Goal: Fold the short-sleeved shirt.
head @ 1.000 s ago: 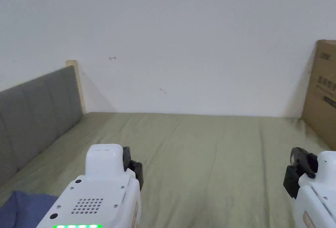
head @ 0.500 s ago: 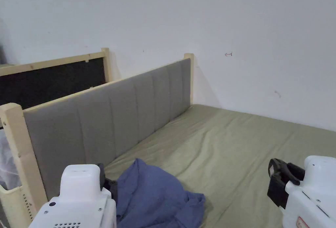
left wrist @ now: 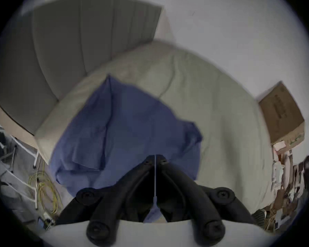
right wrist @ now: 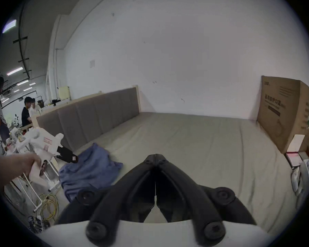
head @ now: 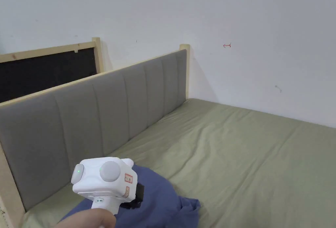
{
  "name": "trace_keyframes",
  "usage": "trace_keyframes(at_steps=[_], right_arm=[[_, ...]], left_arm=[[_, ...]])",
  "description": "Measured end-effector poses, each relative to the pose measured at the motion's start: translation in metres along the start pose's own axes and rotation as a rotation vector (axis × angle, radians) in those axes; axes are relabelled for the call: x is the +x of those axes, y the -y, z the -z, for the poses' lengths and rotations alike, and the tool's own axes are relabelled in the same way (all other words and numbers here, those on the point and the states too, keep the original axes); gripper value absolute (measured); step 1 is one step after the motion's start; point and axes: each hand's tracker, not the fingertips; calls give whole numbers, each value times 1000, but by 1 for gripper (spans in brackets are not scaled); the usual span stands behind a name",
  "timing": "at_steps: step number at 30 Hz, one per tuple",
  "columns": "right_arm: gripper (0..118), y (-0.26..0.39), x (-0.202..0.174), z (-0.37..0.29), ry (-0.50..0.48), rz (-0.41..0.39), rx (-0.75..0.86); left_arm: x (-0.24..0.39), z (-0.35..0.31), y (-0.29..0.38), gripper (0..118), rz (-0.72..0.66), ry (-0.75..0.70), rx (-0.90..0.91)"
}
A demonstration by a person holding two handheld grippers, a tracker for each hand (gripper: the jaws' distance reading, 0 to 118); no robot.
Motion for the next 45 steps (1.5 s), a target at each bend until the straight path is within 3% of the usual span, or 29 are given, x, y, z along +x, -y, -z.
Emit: trace_keyframes(at_steps=[1,2,3,7,10,11,13,17,18,20,22,24,25,27,30,32,35,37,40,45], right_arm=[[0,5,9,3,18,-6,-28],[0,10,17,7,36,-14,-51],[0,14,23,9,51,-24,-71],[0,29,46,21,91,-22,-142],[0,40,54,28,94,2,-180],[0,43,56,29,92,3,-192],[0,49,56,31,88,0,-217],[0,55,56,34,81,-13,-247],[0,55,56,35,81,-13,-251],[0,53,56,36,79,-6,-256],[0,50,55,36,72,0,-250],[0,46,55,34,68,1,-237],[0,44,55,33,67,0,-230],[0,40,54,29,62,-1,-219],[0,36,54,23,56,-9,-204],[0,34,55,17,60,-14,-194],[0,30,57,8,64,-2,-173],[0,27,60,3,64,14,-163],[0,22,66,-6,63,32,-139],[0,9,82,-35,98,77,-16]], left_arm=[[-3,17,-5,39,2,-23,-31],[-3,33,-5,79,-19,-50,-58],[-5,47,-7,101,-32,-72,-92],[-5,88,-14,102,-19,-75,-106],[-6,124,0,118,35,-155,-143],[-4,135,10,118,79,-167,-147],[4,136,21,118,138,-211,12],[-4,119,41,118,119,-205,54],[-3,127,28,118,125,-218,48],[-9,112,32,106,91,-176,99],[-10,98,28,64,44,-185,160],[-21,84,27,2,-27,-189,170],[-27,76,28,2,-72,-227,188],[-34,51,21,2,-144,-102,264],[-19,8,16,2,53,-239,395],[-9,-24,11,2,157,-249,463],[2,-65,1,2,141,-194,460],[18,-102,4,2,168,-155,587],[63,-165,0,2,302,-141,761],[157,-244,-16,2,449,69,797]])
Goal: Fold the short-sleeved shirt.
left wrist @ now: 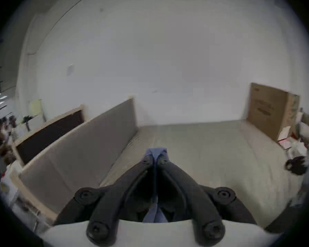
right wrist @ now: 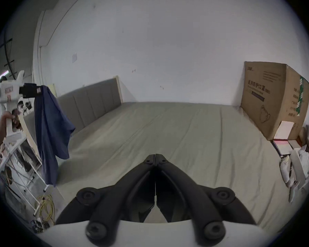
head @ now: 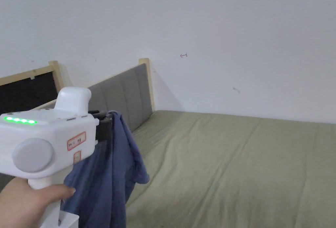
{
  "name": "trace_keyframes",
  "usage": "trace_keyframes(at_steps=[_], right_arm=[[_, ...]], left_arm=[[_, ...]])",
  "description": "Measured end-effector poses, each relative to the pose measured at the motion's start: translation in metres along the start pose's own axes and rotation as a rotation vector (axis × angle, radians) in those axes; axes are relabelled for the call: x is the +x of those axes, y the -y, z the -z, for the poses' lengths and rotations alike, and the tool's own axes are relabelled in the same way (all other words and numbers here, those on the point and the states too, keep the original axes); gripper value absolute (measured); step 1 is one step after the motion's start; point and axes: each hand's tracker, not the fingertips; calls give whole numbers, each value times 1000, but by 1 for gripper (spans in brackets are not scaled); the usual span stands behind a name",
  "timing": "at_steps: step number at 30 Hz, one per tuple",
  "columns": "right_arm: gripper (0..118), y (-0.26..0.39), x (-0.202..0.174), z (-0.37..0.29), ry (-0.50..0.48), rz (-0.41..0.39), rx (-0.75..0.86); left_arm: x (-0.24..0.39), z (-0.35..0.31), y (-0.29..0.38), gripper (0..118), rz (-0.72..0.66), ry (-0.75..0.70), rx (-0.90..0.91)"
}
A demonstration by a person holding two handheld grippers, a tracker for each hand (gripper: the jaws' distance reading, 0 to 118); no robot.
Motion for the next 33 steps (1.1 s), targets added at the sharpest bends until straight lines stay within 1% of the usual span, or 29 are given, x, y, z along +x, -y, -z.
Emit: trace_keyframes(at_steps=[2,4,6,9,12,14,16,18,19,20,21,22,23,24,25,26,28,31,33], right_arm=[[0,-8,12,-15,19,25,52],[0,-15,24,-29,46,34,74],[0,-20,39,-41,80,44,91],[0,-24,63,-61,136,81,127],[0,-21,86,-79,185,122,147],[0,-16,103,-88,217,140,140],[0,-7,117,-93,249,158,120],[0,4,129,-95,266,174,94],[0,12,135,-94,276,187,78],[0,20,141,-93,284,199,62],[0,26,145,-91,290,213,44],[0,34,150,-89,296,229,18],[0,42,153,-86,300,243,-4],[0,46,156,-85,302,253,-19],[0,51,158,-83,304,261,-33],[0,55,160,-81,305,264,-43],[0,59,161,-79,303,263,-60],[0,59,158,-78,296,251,-69],[0,54,155,-79,293,241,-50]], left_arm=[[37,-8,-33,2,7,103,66],[76,-15,-58,2,36,196,112],[115,-17,-75,2,43,317,118],[172,-9,-89,2,41,482,77],[229,13,-78,2,48,608,-5],[270,43,-54,2,46,695,-148],[312,79,-20,2,33,763,-339],[348,119,26,2,28,788,-532],[366,140,54,2,6,793,-659],[380,160,82,3,-60,776,-769],[389,172,104,12,-108,741,-854],[400,186,130,37,-178,709,-944],[404,196,151,77,-241,688,-1019],[408,204,166,105,-290,696,-1065],[411,210,182,105,-338,708,-1109],[412,209,190,103,-345,711,-1112],[413,210,193,103,-312,664,-1078],[402,200,175,103,-296,638,-1006],[384,192,151,103,-323,637,-911]])
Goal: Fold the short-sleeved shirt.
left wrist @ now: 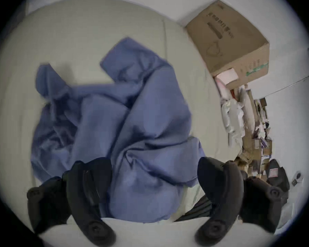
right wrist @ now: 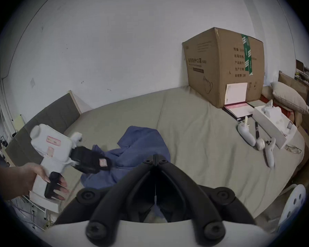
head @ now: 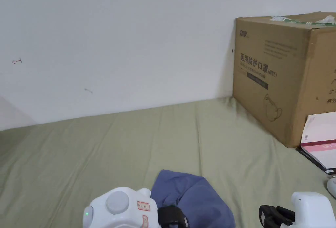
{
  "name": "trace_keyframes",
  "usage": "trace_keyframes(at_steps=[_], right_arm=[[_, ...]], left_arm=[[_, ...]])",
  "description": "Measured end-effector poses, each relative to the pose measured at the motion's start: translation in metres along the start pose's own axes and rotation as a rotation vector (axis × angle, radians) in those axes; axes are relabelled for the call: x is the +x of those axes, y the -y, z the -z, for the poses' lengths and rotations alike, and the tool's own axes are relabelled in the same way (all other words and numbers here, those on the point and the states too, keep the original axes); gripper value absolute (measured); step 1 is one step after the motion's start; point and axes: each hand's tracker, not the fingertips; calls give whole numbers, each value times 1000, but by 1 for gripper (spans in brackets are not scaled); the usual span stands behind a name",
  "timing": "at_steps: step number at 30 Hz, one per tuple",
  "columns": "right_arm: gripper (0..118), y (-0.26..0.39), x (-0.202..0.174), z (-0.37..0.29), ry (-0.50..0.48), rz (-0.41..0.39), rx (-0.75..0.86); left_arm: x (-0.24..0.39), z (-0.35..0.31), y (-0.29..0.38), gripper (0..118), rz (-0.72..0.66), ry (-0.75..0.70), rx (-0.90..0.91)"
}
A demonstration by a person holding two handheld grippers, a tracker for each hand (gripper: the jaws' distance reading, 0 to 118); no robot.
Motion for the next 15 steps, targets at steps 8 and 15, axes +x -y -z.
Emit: trace_keyframes(at_steps=[8,15], right_arm=[[0,-31,-26,-16,-54,-35,148],[0,-33,-44,-34,-53,-30,323]], left_arm=[[8,-191,25,104,134,-87,560],[4,-225,149,95,321,-505,1218]])
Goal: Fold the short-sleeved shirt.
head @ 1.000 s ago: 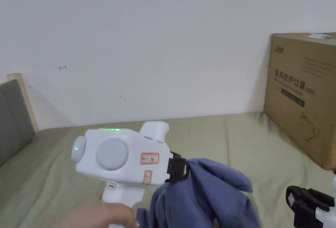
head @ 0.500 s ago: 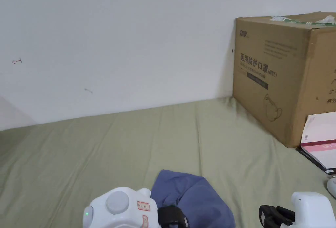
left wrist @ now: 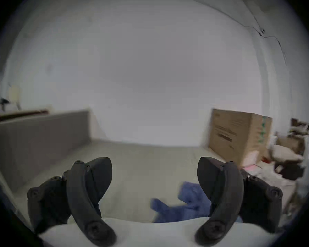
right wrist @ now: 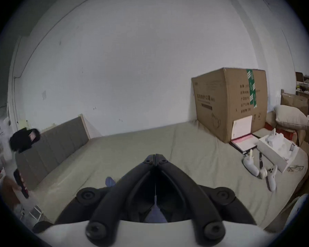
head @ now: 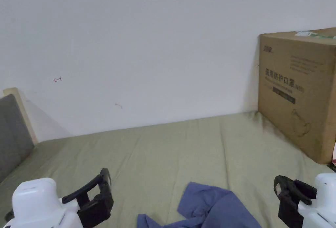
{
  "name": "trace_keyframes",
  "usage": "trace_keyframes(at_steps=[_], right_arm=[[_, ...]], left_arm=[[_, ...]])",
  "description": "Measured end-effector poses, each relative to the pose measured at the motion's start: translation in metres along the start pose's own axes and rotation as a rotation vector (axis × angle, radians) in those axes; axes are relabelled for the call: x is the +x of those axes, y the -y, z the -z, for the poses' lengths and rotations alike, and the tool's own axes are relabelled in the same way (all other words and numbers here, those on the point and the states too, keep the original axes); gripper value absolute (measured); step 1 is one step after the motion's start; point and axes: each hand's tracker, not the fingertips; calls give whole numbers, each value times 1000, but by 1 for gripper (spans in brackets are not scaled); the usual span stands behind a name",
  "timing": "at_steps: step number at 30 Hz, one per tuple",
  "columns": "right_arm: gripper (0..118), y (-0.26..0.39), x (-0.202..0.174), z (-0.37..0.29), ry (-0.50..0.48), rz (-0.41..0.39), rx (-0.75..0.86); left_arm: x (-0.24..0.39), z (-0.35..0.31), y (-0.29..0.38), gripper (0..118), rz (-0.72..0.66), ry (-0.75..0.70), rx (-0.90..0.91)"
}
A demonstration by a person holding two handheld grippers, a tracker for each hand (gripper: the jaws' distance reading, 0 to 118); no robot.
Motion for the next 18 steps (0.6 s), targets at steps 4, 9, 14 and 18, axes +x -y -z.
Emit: trace_keyframes(at_steps=[4,9,14,18], right_arm=[[0,4,-8,-11,31,11,66],[0,6,-13,-15,51,-1,89],[0,5,-8,-7,60,5,56],[0,6,-3,4,70,7,31]], left_arm=[[-11,-22,19,0,5,-9,-39],[-22,-23,32,0,-41,29,-72],[-4,-2,31,0,1,22,-124],[-8,79,15,0,-130,197,-375]])
